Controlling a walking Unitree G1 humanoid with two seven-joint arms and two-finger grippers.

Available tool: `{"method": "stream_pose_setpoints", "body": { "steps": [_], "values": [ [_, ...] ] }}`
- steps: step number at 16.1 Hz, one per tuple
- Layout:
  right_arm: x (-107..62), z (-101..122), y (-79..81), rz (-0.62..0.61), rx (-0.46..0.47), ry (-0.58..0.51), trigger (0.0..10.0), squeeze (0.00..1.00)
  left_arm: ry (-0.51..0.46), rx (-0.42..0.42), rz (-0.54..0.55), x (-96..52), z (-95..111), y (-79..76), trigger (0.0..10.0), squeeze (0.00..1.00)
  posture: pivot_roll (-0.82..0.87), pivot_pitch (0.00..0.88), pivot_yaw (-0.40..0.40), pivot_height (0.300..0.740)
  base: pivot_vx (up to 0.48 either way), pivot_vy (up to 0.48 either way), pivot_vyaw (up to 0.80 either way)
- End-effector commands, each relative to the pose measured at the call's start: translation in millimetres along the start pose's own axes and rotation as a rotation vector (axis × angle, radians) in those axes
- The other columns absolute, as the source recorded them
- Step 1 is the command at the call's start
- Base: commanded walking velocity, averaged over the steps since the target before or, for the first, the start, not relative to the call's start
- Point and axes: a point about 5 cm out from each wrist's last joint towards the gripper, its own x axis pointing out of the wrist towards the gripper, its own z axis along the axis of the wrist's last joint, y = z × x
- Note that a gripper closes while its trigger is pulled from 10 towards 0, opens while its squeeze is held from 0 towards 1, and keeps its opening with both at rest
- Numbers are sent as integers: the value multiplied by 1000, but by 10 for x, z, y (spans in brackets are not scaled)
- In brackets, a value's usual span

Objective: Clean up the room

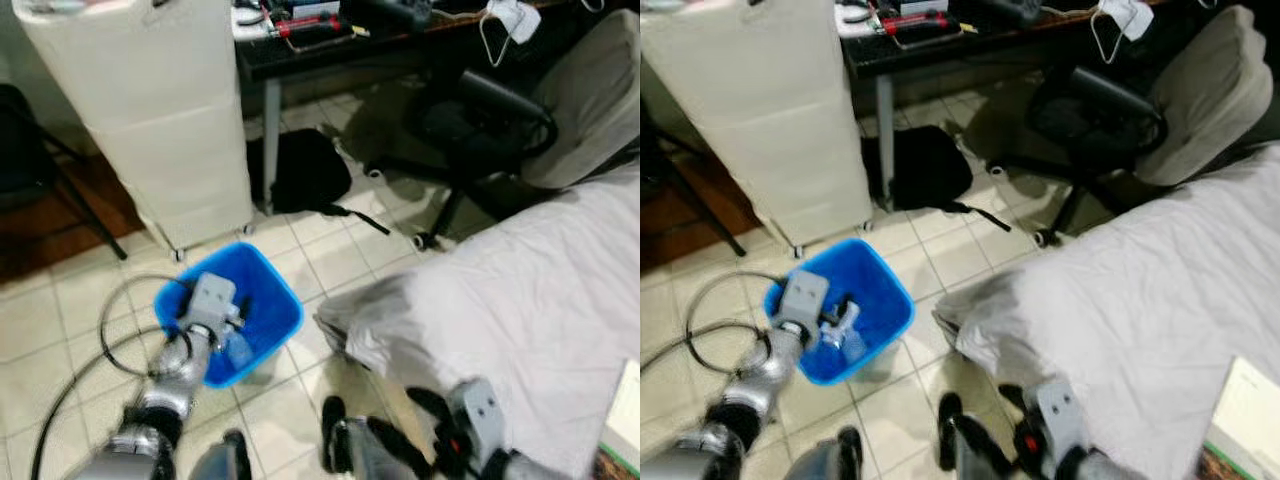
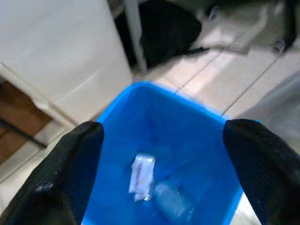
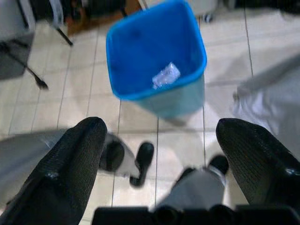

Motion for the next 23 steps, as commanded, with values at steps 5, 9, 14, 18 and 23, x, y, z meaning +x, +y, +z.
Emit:
{"method": "stream_pose_setpoints", "body": {
  "steps": [5, 9, 14, 18, 23],
  "values": [
    [428, -14, -193, -67, 53, -66, 10000, 0, -110, -89, -48, -319, -33, -206, 10000, 0, -38, 98, -16, 740, 0, 0, 0],
    [635, 100, -289, -89, 47, -138, 10000, 0, -191, -143, 15, -447, 225, -224, 10000, 0, 3, 37, 16, 740, 0, 0, 0],
    [574, 101, -372, -135, 51, -180, 10000, 0, -207, -165, 47, -686, 403, -379, 10000, 0, -11, 56, 23, 740, 0, 0, 0],
    [509, 89, -413, -178, 73, -201, 10000, 0, -106, -217, 88, -834, 255, -357, 10000, 0, -22, 60, 28, 740, 0, 0, 0],
    [471, 59, -424, -189, 71, -192, 10000, 0, -87, -212, 83, -816, 271, -369, 10000, 0, -31, 63, 27, 740, 0, 0, 0]
  ]
}}
